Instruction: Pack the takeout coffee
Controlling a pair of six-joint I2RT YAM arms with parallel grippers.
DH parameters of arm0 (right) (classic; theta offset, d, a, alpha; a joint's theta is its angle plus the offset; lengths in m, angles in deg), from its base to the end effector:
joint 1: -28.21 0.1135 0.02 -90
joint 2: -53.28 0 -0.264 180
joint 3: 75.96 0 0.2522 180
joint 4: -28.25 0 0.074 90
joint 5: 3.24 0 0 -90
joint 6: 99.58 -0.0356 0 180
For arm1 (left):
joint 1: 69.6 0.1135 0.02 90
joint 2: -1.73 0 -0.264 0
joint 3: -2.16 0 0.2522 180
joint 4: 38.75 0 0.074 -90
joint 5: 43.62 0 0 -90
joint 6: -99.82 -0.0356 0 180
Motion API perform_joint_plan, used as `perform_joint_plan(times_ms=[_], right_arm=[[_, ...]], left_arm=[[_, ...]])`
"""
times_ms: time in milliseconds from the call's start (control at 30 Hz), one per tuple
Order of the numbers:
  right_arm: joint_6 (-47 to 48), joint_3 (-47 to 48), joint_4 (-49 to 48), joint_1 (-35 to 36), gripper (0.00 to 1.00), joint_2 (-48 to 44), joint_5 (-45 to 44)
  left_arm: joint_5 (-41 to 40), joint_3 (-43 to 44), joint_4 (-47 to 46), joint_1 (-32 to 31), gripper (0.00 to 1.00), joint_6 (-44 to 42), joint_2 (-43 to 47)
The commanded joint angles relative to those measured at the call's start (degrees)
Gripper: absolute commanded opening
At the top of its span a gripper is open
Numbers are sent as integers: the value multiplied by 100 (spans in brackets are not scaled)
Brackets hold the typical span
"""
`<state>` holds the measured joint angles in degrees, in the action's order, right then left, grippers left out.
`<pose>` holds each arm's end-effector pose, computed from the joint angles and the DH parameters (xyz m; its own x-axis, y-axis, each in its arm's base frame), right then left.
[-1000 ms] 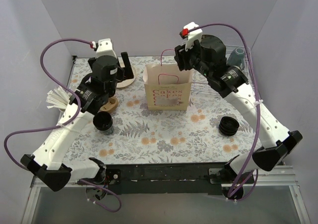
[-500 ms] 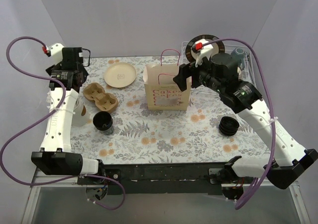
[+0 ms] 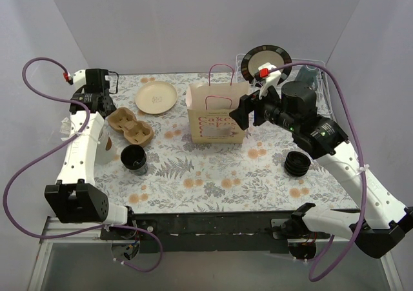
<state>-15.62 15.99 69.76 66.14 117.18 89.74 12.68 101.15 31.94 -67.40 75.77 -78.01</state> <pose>0.1826 0.1447 0.4437 -0.2514 -0.0627 -0.9659 -0.6308 0.7675 0.1144 0.2747 0.0303 0.3754 0.0263 -0.7593 -0.6502 -0.8674 0.3060 -0.3924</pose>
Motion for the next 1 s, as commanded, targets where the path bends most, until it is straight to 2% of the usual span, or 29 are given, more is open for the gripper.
perform_joint_plan(times_ms=[0,167,300,567,900,967], right_arm=[[147,-14,-349,-23,84,-97,-87],[139,-164,-419,-23,84,-193,-175],[138,-208,-428,-23,84,-246,-210],[147,-226,-384,-23,84,-352,-237],[297,-261,-261,-23,84,-527,-263],[323,-261,-235,-23,84,-554,-439]], left_arm=[[248,3,90,18,50,163,21],[-5,-243,451,18,49,533,117],[-208,-629,153,18,49,401,240],[38,-727,-488,18,47,112,82],[38,-789,-507,18,43,49,73],[3,-850,-516,18,39,58,91]])
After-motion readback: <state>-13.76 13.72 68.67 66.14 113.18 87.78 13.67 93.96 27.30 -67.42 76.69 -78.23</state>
